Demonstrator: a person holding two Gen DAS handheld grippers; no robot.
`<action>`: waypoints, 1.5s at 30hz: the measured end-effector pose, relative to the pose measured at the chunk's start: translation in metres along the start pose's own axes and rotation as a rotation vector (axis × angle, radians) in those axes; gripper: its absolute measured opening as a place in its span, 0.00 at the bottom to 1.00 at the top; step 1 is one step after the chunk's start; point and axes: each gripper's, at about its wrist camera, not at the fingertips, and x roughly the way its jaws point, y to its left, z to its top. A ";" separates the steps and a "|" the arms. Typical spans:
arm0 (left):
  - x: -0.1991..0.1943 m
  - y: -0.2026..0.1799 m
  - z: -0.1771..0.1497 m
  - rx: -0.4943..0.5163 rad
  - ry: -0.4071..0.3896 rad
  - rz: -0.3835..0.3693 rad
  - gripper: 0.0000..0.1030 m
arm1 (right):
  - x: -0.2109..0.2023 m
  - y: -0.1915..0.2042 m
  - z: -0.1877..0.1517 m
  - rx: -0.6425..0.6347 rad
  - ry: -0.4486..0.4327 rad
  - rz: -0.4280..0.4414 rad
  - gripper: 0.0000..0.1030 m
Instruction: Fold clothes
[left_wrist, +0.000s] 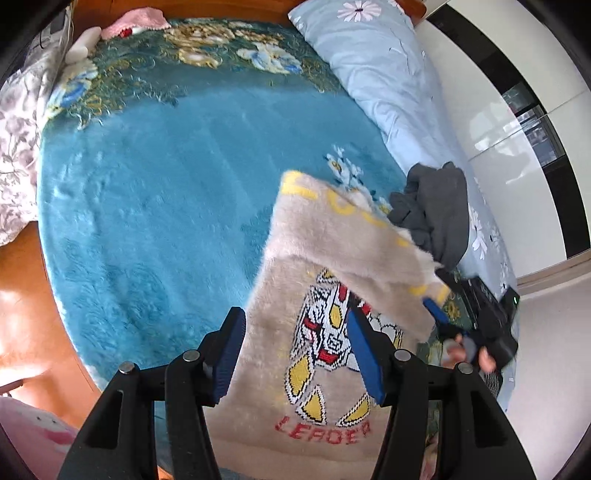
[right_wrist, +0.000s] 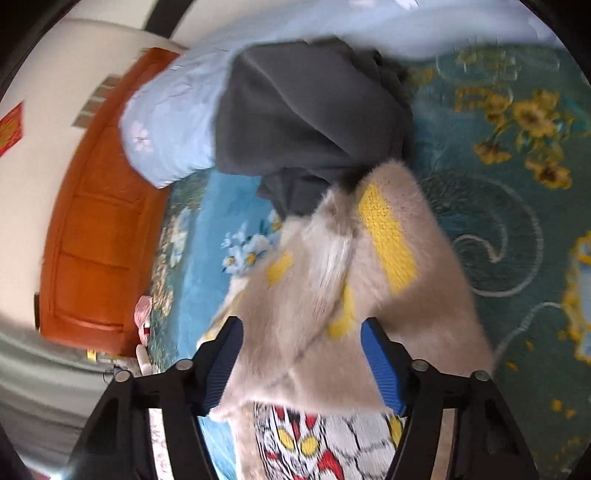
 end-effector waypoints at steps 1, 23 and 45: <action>0.004 0.000 -0.002 0.001 0.009 0.005 0.56 | 0.007 0.000 0.004 0.009 0.009 0.001 0.61; 0.042 0.047 -0.030 -0.084 0.105 0.023 0.56 | -0.035 0.016 -0.001 -0.018 -0.086 0.208 0.11; 0.064 0.073 -0.052 -0.052 0.161 0.051 0.56 | -0.101 -0.086 -0.080 0.028 0.000 -0.173 0.48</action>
